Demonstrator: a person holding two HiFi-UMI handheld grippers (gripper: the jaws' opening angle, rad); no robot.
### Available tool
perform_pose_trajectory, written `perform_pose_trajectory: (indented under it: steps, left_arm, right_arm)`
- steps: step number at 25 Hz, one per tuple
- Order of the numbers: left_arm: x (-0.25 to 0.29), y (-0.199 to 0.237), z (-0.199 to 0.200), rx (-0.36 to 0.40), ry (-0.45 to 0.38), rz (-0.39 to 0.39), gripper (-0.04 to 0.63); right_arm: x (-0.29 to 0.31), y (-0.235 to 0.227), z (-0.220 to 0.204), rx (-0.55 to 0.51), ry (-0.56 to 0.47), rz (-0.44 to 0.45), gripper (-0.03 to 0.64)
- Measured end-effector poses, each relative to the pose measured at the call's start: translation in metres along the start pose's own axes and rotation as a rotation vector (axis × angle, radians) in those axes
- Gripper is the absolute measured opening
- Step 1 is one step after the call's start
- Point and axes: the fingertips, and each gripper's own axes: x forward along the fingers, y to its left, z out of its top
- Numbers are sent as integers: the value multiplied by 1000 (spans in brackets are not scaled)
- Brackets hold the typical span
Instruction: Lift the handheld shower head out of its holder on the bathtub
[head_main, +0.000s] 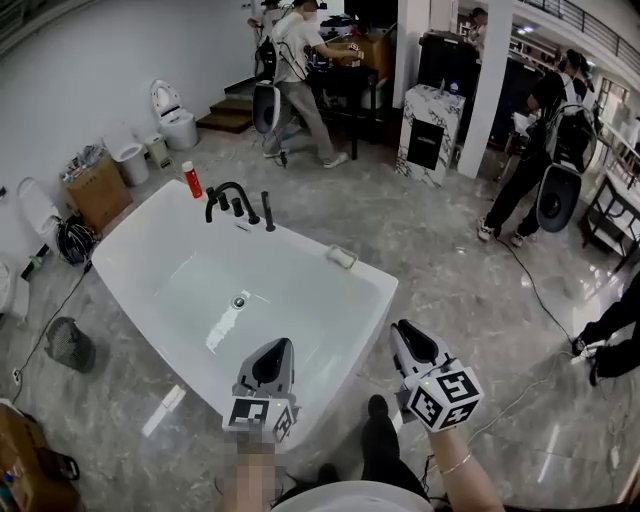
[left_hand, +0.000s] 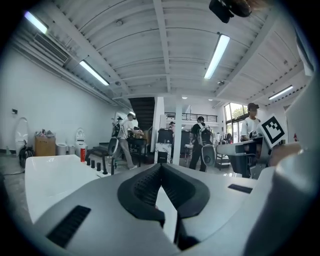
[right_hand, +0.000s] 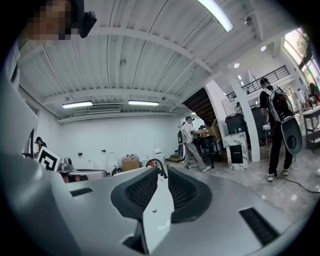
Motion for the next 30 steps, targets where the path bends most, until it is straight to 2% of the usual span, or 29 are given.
perform_pose_trajectory:
  steps: [4,10,15,22,30]
  left_arm:
    - [87,16,-3,-13,9,66,20]
    - [216,46,23,-47,25,203,20]
    - [301,67,34,-50,29,303,19]
    - [358,97,43,-49,47,378,20]
    - [367,150,31,-75,38,394,20]
  right_arm:
    - [72,-69,13,-1,2,53,61]
    - [194,-163,47,-13,65,178,61]
    - [285,-216,58,-7,102,287,61]
    - [365,-227,55,28,137,396,61]
    - [418,-191,36,-1,170,453,61]
